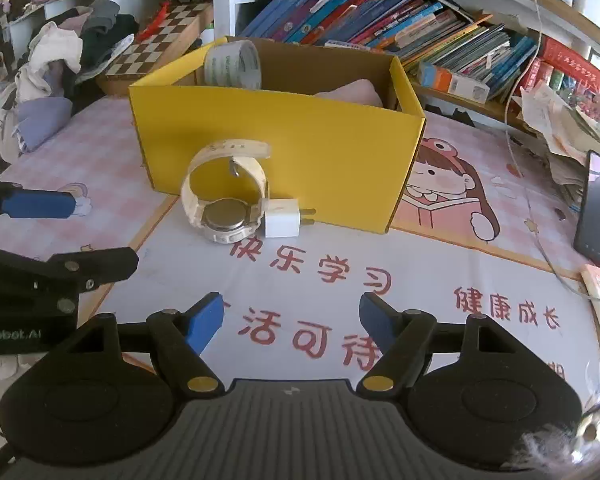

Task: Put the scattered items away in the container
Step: 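Grasp the white watch with the left tool while the right tool grasps the white plug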

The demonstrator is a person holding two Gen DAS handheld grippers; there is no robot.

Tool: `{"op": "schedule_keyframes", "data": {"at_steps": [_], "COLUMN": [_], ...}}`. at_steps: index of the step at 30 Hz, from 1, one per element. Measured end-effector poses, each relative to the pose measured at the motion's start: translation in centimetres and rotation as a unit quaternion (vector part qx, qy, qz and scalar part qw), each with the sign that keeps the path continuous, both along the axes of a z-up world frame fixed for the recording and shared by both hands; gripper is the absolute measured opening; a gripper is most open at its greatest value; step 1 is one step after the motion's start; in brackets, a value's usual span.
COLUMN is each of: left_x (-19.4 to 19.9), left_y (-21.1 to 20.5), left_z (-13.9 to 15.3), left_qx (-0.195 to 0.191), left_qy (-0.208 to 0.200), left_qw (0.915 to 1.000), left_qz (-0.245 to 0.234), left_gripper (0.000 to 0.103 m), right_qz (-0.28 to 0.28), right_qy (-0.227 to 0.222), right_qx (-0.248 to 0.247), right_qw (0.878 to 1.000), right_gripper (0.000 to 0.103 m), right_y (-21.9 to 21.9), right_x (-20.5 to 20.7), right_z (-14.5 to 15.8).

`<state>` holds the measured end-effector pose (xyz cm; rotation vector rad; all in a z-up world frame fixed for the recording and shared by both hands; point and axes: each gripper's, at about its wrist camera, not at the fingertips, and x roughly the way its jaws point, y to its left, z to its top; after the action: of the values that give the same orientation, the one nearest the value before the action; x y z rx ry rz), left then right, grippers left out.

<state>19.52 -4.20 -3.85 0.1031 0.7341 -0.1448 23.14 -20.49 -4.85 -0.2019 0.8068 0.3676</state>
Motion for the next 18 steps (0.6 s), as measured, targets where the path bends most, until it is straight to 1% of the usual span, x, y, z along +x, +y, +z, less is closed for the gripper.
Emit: {"op": "schedule_keyframes", "data": {"at_steps": [4, 7, 9, 11, 14, 18], "left_x": [1.2, 2.0, 2.7, 3.4, 4.3, 5.6], "left_y": [-0.1, -0.3, -0.3, -0.4, -0.7, -1.1], "left_z": [-0.2, -0.5, -0.7, -1.0, -1.3, -1.6], "left_qx": [-0.002, -0.006, -0.008, -0.007, -0.005, -0.001], "left_qy": [0.004, 0.009, 0.014, 0.017, 0.017, 0.011], "left_qw": [1.0, 0.9999, 0.9998, 0.9998, 0.9998, 0.9999], "left_qz": [0.004, 0.008, 0.01, 0.012, 0.014, 0.013], "left_gripper": [0.07, 0.065, 0.061, 0.054, 0.047, 0.043], "right_qz": [0.007, 0.014, 0.02, 0.026, 0.033, 0.043], "right_qy": [0.004, 0.006, 0.008, 0.009, 0.01, 0.009], "right_qx": [-0.003, -0.003, -0.003, -0.003, -0.002, -0.001], "right_qw": [1.0, 1.0, 1.0, 1.0, 0.999, 0.999], "right_gripper": [0.072, 0.068, 0.067, 0.067, 0.067, 0.067], "right_y": [0.0, 0.0, 0.1, 0.1, 0.1, 0.0], "right_x": [1.2, 1.9, 2.4, 3.0, 3.7, 4.7], "right_z": [-0.3, -0.5, -0.6, -0.8, -0.9, -1.0]}}
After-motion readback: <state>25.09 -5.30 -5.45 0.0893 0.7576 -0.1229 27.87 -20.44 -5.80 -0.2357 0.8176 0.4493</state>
